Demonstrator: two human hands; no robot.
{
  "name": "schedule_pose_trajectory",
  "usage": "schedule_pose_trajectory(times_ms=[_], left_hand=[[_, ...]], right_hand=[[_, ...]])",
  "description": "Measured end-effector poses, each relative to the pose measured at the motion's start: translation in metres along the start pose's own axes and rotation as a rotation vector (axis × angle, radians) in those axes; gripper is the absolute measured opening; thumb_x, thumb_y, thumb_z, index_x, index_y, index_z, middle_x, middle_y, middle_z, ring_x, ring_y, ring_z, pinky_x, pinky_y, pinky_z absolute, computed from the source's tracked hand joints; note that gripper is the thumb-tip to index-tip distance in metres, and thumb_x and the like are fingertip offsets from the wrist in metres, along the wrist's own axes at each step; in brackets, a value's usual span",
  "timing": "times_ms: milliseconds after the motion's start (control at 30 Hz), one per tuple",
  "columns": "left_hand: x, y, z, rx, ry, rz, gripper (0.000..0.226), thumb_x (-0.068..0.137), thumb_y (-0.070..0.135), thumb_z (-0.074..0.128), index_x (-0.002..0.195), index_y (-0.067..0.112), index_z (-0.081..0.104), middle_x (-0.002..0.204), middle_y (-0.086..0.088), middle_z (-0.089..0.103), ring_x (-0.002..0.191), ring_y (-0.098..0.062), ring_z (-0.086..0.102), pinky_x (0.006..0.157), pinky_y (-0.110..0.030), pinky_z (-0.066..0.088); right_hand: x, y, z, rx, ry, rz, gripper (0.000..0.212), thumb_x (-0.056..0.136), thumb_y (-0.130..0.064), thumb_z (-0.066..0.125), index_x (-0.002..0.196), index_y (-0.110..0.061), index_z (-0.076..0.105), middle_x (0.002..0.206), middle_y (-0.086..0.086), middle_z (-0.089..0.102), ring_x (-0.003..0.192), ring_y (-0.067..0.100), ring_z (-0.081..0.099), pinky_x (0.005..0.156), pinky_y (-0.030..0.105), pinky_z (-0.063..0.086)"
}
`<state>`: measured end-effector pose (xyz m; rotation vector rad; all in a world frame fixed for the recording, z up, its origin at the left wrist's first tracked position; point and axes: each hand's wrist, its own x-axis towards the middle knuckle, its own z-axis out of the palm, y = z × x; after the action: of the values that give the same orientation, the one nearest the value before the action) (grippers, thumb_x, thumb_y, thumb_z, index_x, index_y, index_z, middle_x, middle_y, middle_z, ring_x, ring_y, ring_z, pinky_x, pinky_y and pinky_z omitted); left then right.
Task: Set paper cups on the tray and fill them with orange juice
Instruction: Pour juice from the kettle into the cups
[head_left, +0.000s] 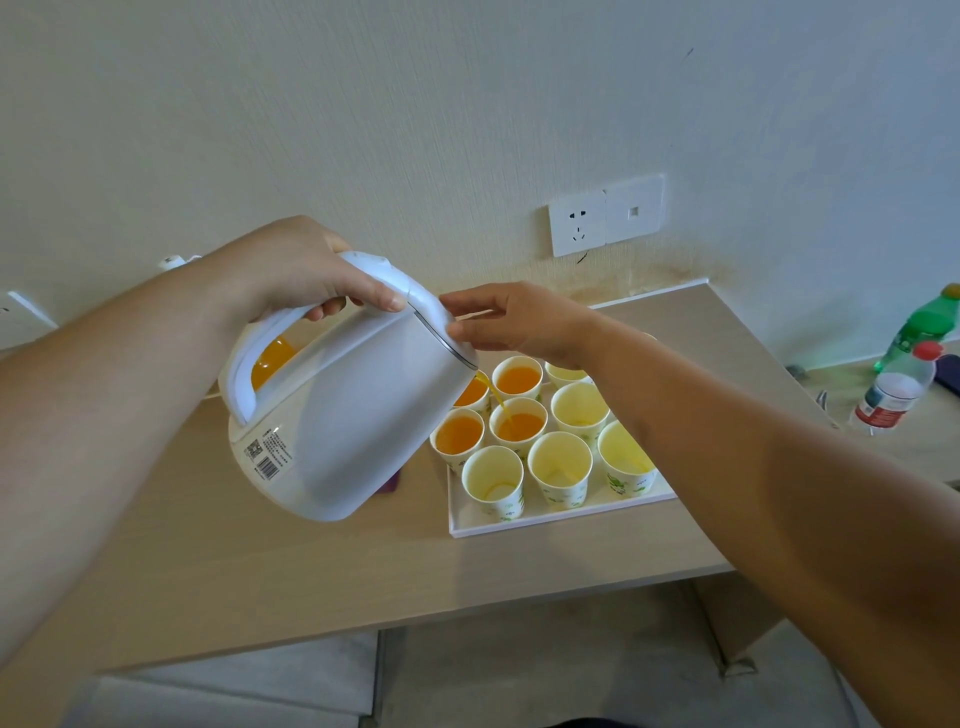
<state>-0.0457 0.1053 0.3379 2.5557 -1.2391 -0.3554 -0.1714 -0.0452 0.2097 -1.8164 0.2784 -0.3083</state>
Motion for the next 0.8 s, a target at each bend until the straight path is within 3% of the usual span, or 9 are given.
schedule_pose_trajectory(times_ms=[500,700,800], left_hand=[[0.0021,0.0016,-0.0004,-0.012,-0.011,-0.004,0.037,0.066,0.044,0.082,0.070,0.013,0.062,0.053,-0.003,0.054,0.046,-0.016,0.044,0.056,-0.029,0.036],[0.0047,0.0016,-0.0012,-0.007,-0.013,-0.003,0.037,0.065,0.044,0.082,0.064,0.014,0.059,0.049,-0.001,0.053,0.045,-0.015,0.043,0.055,-0.029,0.035],[0.0054,0.0011,-0.0018,-0.008,-0.010,-0.004,0.038,0.065,0.044,0.083,0.064,0.014,0.059,0.050,-0.001,0.053,0.045,-0.016,0.044,0.055,-0.029,0.036]], right_hand=[[0.0027,0.0027,-0.0010,-0.009,0.007,-0.003,0.051,0.088,-0.026,0.066,0.136,-0.015,0.053,0.131,0.001,0.059,0.117,0.013,0.057,0.098,0.027,0.049],[0.0031,0.0015,-0.0017,0.001,0.010,-0.003,0.051,0.088,-0.024,0.066,0.136,-0.014,0.052,0.132,0.001,0.058,0.116,0.012,0.057,0.090,0.016,0.050],[0.0037,0.0014,-0.0022,0.000,0.009,-0.004,0.051,0.088,-0.024,0.066,0.136,-0.014,0.052,0.132,0.001,0.058,0.116,0.012,0.057,0.091,0.017,0.050]])
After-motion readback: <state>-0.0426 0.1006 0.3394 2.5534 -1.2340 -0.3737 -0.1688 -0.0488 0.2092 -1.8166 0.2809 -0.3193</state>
